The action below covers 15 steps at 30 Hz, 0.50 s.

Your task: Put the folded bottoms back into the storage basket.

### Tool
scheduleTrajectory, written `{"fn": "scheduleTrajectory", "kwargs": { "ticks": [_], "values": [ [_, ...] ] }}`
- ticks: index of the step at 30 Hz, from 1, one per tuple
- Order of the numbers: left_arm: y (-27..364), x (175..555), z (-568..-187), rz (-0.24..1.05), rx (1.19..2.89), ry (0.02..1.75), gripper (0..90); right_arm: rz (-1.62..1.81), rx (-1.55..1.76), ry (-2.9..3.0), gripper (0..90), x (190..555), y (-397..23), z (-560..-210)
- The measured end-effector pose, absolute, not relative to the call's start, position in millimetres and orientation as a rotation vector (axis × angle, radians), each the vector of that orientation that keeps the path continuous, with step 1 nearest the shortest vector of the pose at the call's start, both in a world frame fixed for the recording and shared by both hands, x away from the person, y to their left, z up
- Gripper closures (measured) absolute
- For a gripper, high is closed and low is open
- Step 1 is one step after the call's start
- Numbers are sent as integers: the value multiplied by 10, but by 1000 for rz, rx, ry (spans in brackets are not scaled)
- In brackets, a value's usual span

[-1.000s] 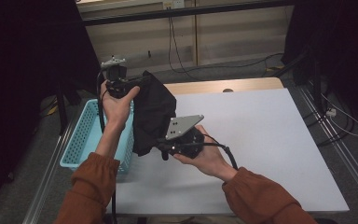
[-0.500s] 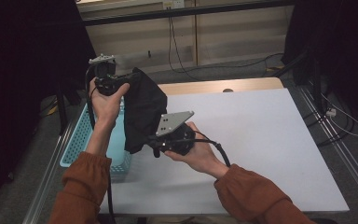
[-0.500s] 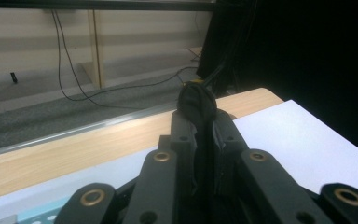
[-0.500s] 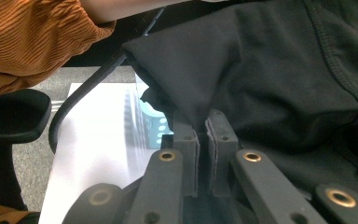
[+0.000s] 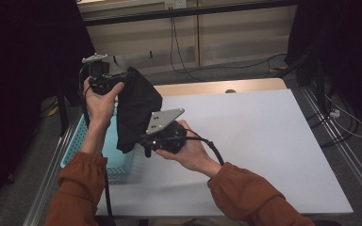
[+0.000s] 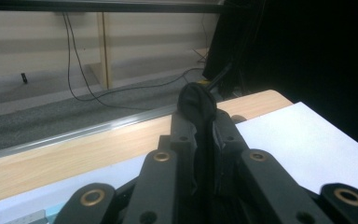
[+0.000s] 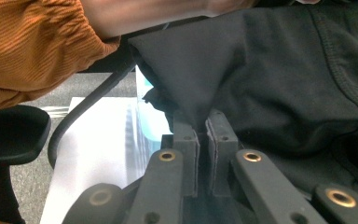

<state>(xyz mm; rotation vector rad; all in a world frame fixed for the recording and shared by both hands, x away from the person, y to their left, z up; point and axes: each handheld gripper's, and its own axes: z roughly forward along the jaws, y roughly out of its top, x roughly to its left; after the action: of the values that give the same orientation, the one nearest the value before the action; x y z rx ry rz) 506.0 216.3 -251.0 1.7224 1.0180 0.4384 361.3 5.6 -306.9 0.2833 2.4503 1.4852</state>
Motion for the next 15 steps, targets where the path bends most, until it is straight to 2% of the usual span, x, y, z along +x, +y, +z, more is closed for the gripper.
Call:
{"fn": "scheduleTrajectory", "kwargs": {
  "ticks": [15],
  "values": [
    [2423, 5116, -2509, 437, 1708, 1058, 818, 1502, 253, 2458, 857, 3691, 319, -2972]
  ]
}}
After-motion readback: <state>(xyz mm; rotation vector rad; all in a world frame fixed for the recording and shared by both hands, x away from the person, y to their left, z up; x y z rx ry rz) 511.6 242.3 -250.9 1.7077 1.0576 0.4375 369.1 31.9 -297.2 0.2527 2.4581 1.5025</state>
